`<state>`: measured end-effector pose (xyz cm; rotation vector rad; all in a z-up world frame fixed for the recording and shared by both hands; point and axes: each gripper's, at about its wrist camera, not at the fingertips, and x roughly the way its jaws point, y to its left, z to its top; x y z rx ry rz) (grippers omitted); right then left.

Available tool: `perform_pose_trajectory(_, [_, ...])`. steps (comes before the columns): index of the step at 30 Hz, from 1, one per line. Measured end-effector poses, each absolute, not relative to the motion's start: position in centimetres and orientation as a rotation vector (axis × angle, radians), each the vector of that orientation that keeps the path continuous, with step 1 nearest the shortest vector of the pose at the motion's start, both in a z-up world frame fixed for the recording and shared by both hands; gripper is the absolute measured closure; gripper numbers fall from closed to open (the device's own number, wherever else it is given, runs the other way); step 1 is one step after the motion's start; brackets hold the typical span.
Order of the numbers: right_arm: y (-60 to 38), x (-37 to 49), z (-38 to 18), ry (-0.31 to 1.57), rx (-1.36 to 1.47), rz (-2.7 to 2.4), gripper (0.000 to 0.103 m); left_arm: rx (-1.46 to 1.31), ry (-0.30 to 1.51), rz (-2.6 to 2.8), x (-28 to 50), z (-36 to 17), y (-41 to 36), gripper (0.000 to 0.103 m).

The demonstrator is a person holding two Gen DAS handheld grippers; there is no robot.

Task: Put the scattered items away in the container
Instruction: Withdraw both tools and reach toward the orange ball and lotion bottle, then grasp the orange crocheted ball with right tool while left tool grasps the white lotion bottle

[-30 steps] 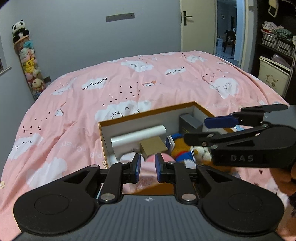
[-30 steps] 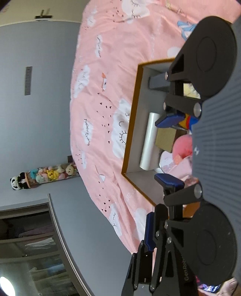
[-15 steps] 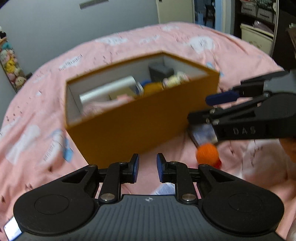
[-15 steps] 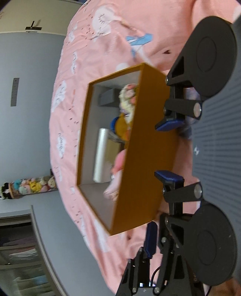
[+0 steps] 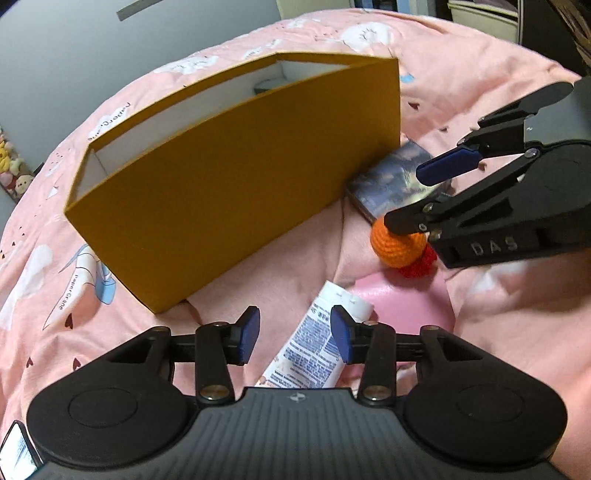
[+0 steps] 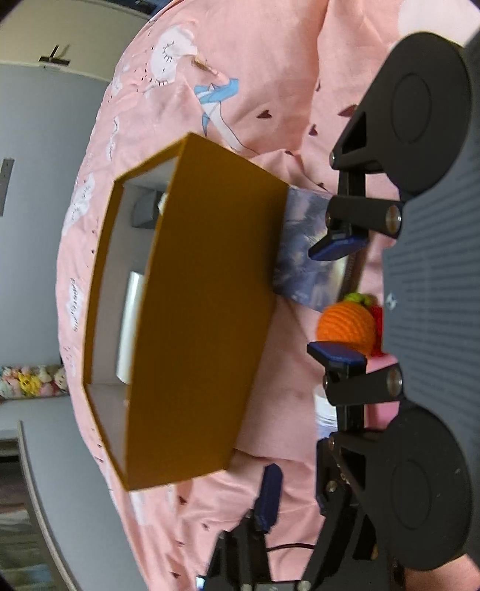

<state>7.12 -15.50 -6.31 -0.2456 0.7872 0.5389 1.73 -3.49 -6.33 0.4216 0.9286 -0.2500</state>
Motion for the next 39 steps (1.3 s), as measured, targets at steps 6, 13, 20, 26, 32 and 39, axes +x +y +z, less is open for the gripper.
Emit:
perform_pose_trajectory(6, [-15.5, 6.9, -6.8, 0.817, -0.246, 0.558, 0.050, 0.437, 0.969, -0.279, 2.0, -7.2, -3.7, 0.054])
perform_pose_trajectory(13, [-14.9, 6.8, -7.6, 0.864, -0.267, 0.598, 0.053, 0.478, 1.051, -0.307, 2.7, -9.0, -4.3, 0.053])
perform_pose_trajectory(20, [-14.5, 6.9, -8.0, 0.876, -0.277, 0.613, 0.057, 0.490, 1.086, -0.324, 3.2, -9.9, -4.6, 0.052])
perform_pose_trajectory(26, [-14.4, 6.8, -7.9, 0.871, -0.278, 0.619, 0.061, 0.539, 1.070, -0.312, 3.5, -10.7, -5.1, 0.048])
perform_pose_trajectory(32, [-14.6, 6.8, -7.7, 0.867, -0.262, 0.627, 0.066, 0.526, 1.033, -0.324, 2.9, -10.0, -4.8, 0.070])
perform_pose_trajectory(39, [-14.8, 6.8, -7.6, 0.863, -0.252, 0.626, 0.066, 0.457, 1.005, -0.318, 2.5, -9.0, -3.4, 0.075])
